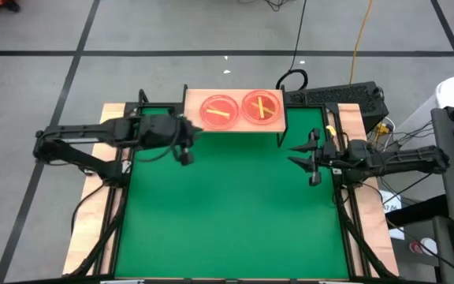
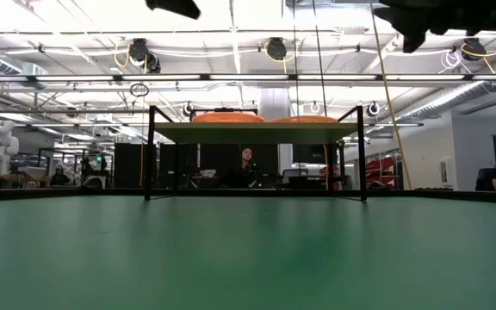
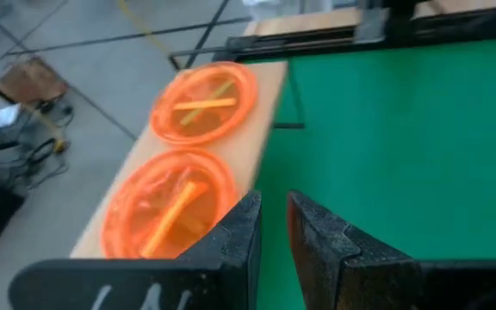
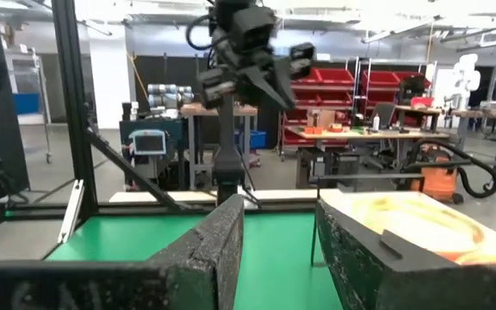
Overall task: Place and stack plates onto a shelf
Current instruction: Return to Home Position
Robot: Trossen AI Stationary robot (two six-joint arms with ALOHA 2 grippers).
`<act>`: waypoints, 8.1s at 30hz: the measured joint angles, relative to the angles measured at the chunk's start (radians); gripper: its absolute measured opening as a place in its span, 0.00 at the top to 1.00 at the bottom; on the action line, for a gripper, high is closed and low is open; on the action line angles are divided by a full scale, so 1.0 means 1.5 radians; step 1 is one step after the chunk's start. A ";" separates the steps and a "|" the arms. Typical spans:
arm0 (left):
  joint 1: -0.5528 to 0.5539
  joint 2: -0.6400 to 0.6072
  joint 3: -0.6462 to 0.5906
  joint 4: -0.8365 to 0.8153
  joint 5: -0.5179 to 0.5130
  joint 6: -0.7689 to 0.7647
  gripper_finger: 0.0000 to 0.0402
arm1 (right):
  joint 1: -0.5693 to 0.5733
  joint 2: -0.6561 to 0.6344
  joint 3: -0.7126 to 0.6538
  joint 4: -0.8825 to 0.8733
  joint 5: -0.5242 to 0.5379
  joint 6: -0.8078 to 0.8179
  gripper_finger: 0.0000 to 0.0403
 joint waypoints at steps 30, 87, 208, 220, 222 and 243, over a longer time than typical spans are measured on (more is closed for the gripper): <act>-0.140 -0.640 -0.568 0.301 -0.013 -0.100 0.84 | -0.001 -0.249 -0.121 -0.141 0.079 0.007 0.67; -0.139 -0.803 -0.851 0.448 -0.002 -0.087 0.84 | -0.001 -0.297 -0.227 -0.138 0.106 0.069 0.67; -0.139 -0.803 -0.851 0.447 -0.003 -0.087 0.84 | -0.001 -0.297 -0.228 -0.135 0.105 0.069 0.67; -0.139 -0.803 -0.851 0.447 -0.003 -0.087 0.84 | -0.001 -0.297 -0.228 -0.135 0.105 0.069 0.67; -0.140 -0.803 -0.851 0.447 -0.003 -0.087 0.84 | -0.001 -0.297 -0.228 -0.135 0.105 0.069 0.67; -0.139 -0.803 -0.851 0.447 -0.003 -0.087 0.84 | -0.001 -0.297 -0.228 -0.135 0.105 0.069 0.67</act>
